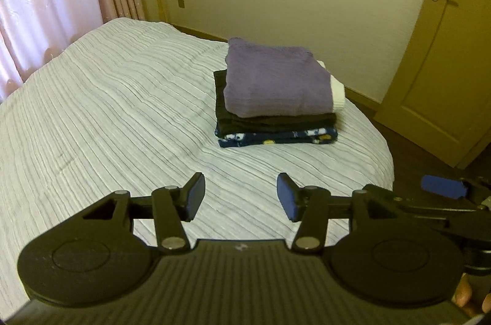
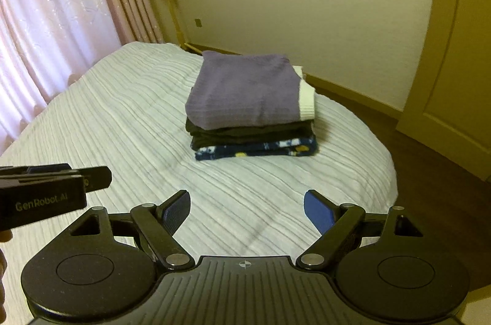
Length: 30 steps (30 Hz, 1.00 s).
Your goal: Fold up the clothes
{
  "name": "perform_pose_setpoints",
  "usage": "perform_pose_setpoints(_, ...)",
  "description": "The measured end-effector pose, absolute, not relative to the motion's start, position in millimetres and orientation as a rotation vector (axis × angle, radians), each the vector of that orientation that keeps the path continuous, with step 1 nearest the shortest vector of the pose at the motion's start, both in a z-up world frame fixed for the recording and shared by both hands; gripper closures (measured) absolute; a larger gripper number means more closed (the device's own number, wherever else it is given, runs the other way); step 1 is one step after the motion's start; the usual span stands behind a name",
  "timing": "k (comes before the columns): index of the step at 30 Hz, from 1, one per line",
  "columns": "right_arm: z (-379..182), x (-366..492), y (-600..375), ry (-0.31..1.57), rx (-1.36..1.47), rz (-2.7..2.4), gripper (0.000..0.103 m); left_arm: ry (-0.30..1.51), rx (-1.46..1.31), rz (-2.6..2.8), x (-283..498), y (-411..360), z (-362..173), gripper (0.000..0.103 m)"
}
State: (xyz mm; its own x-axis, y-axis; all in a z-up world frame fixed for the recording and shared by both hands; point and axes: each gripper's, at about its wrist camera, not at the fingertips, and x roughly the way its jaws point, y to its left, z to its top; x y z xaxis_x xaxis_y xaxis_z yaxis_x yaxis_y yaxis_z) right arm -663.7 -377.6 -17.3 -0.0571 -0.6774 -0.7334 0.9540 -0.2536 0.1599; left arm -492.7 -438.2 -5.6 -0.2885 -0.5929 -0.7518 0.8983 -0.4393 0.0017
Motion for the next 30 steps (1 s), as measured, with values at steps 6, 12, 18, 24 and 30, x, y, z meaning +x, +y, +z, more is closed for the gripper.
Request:
perform_pose_setpoints(6, -5, -654, -342, 0.444, 0.806, -1.701, 0.019, 0.496, 0.829, -1.915, -490, -403, 6, 0.055)
perform_pose_setpoints(12, 0, -652, -315, 0.416, 0.811, -1.732, 0.019, 0.485, 0.842, -1.935, -490, -378, 10, 0.055)
perform_pose_setpoints(18, 4, -651, -298, 0.391, 0.83, -1.732, 0.019, 0.496, 0.859, -1.92, -486, -368, 11, 0.055)
perform_pose_setpoints(24, 2, -653, -302, 0.43, 0.855, -1.707, 0.019, 0.54, 0.882, -1.885, -485, -374, 2, 0.055)
perform_pose_setpoints(30, -9, -658, -316, 0.473, 0.895, -1.693, 0.019, 0.591, 0.907, -1.84, -486, -387, -14, 0.055)
